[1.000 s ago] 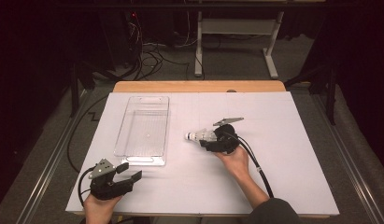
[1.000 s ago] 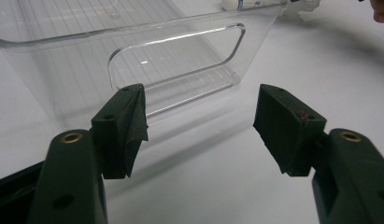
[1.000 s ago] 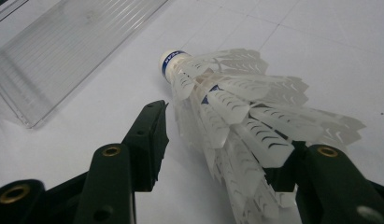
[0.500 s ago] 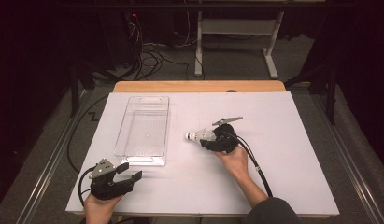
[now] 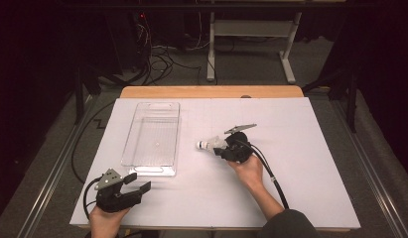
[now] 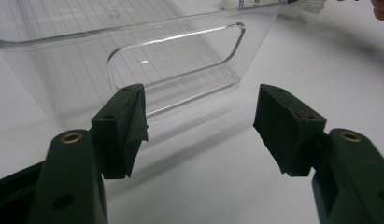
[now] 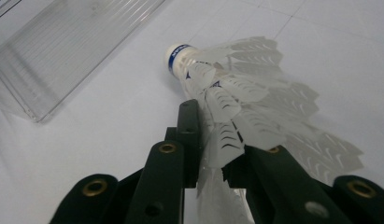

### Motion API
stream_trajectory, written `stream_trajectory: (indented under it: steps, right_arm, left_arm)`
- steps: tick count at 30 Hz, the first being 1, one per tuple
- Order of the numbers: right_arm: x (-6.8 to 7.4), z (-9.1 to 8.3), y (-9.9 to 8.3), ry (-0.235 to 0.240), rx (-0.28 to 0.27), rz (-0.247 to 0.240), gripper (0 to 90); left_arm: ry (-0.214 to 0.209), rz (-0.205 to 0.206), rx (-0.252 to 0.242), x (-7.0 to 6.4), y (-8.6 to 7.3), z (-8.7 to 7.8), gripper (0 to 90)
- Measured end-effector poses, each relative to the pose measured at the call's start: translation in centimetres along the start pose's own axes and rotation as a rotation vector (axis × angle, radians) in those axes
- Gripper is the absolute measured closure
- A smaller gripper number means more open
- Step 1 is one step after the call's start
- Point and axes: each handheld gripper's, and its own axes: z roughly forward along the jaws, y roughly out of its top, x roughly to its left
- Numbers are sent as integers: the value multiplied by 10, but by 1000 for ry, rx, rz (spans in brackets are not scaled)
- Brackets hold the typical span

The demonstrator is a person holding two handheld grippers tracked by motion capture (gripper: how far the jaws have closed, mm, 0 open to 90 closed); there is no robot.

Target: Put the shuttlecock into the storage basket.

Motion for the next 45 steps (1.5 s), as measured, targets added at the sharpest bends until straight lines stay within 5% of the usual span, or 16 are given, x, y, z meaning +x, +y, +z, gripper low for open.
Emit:
stream_trajectory:
  steps: [45]
  right_arm:
    - [5, -20, 13, -8, -26, -46, 881]
  left_arm:
    - [4, -4, -3, 1, 0, -1, 351]
